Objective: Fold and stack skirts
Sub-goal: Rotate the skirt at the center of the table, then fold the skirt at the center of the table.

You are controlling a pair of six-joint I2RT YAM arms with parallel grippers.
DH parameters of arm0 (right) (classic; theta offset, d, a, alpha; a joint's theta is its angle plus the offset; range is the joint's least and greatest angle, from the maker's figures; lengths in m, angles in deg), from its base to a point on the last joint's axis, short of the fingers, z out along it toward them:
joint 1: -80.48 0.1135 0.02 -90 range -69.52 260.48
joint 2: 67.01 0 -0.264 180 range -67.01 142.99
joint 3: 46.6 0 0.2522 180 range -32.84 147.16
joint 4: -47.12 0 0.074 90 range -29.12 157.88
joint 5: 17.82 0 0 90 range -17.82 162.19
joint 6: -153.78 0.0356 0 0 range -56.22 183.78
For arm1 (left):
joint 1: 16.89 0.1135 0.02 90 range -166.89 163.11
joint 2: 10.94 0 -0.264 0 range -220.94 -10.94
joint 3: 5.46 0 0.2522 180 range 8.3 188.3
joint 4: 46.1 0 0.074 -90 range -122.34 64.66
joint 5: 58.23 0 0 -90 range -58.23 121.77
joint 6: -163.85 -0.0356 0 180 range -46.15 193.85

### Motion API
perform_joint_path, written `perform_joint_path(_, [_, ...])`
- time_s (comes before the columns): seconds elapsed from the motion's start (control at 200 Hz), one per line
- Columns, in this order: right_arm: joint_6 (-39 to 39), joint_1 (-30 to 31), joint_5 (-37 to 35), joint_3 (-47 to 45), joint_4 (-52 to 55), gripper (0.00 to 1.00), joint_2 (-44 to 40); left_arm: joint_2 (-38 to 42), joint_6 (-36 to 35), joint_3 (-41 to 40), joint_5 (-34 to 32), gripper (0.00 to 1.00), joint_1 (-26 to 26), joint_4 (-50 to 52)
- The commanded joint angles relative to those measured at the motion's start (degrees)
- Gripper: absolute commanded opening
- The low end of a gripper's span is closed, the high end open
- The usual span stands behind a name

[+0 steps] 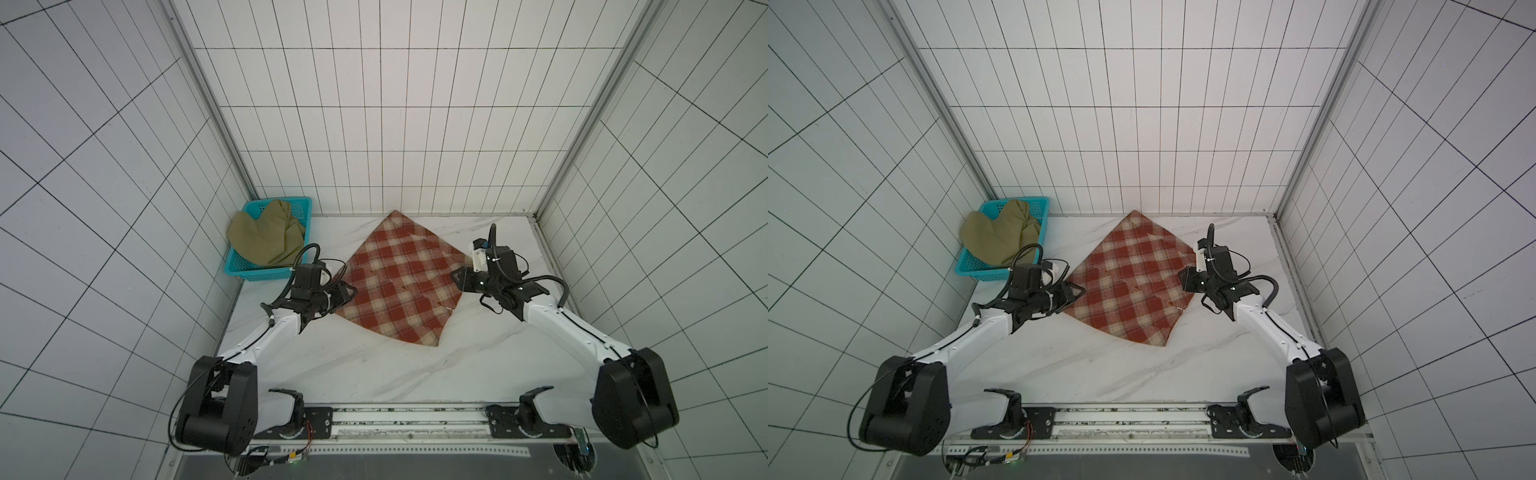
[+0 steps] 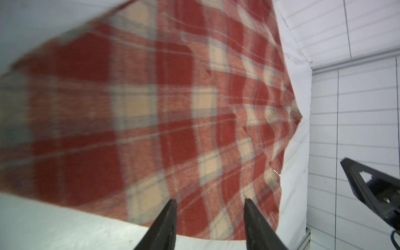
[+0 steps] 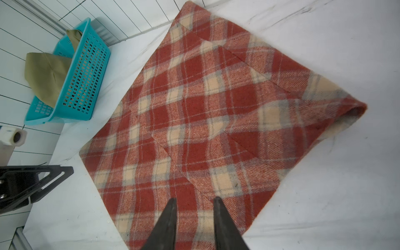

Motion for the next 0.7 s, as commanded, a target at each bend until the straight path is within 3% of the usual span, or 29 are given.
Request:
perform_joint_path(0.0, [-1.07,0.75,1.28,-1.63,2.31,0.32,0.77,0.17,1.50,-1.86,1.38,0.51,4.96,-3.72])
perform_joint_path(0.405, [-1.16,1.19,4.08,1.38,2.75,0.33,5.15,-1.09,0.75,-6.62,0.52,0.55,15.62,-4.77])
perform_joint_path(0.695, [-1.25,1.33,4.91,3.26,2.66,0.33,8.17,-3.87,0.21,-8.59,1.21,0.51,16.27,-8.89])
